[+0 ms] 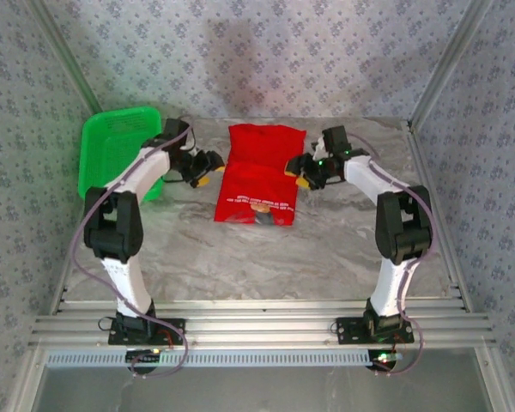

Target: Fold and stack the t-shirts

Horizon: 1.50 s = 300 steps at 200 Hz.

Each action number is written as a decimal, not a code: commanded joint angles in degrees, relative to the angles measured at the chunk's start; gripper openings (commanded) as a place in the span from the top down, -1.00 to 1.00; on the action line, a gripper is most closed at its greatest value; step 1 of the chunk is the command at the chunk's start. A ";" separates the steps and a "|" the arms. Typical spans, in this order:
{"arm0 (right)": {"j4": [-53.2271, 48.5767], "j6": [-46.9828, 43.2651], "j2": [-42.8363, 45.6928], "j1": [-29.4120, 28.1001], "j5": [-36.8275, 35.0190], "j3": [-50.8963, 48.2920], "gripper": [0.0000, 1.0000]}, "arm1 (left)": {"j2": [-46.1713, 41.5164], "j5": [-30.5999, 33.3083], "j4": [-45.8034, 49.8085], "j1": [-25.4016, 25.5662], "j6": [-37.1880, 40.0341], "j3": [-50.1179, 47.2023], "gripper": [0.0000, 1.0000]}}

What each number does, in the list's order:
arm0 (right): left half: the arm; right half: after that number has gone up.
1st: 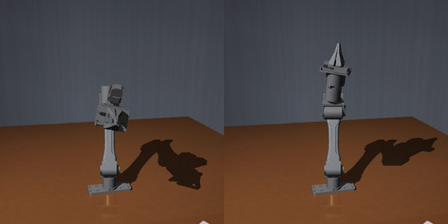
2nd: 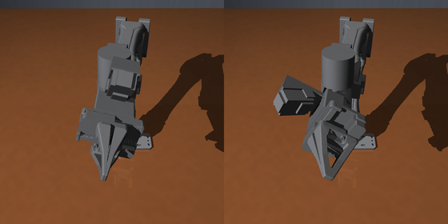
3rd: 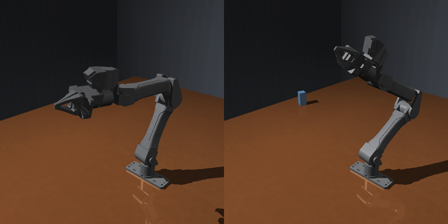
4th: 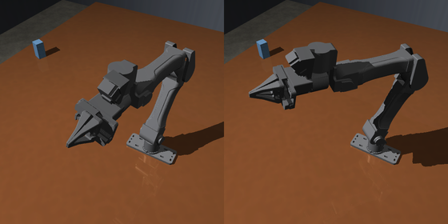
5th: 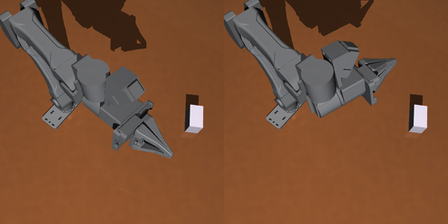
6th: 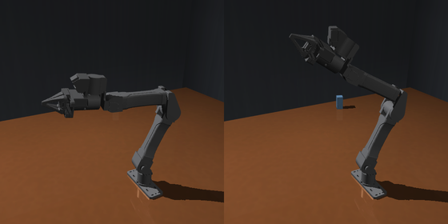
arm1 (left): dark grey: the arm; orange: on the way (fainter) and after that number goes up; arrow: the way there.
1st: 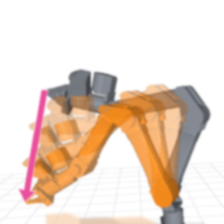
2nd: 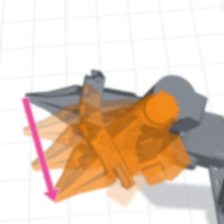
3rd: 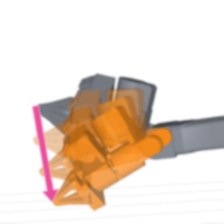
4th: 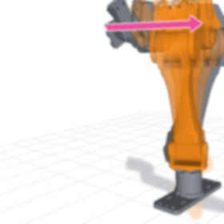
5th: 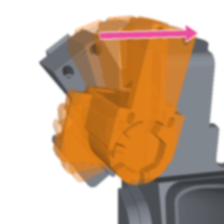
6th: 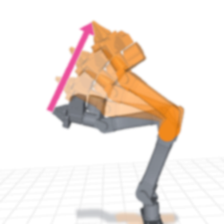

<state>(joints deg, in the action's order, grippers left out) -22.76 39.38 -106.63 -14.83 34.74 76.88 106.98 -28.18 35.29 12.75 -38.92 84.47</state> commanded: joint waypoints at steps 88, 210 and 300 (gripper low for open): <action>9.68 8.79 5.39 -5.05 3.24 -22.14 -0.17 | -3.89 -8.50 -10.85 0.43 0.24 -23.08 -0.34; 10.78 9.98 -1.28 -3.69 3.05 -16.56 0.13 | 3.55 -9.29 -21.03 3.42 -6.76 -22.68 0.16; -1.71 10.74 10.10 -4.77 3.20 -19.11 0.98 | -11.20 -1.13 -8.82 4.45 -1.25 -25.57 0.97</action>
<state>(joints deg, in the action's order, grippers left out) -17.85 49.30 -102.85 -18.61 37.71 59.40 104.55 -32.29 21.61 16.27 -41.80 61.28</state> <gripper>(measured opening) 0.064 0.057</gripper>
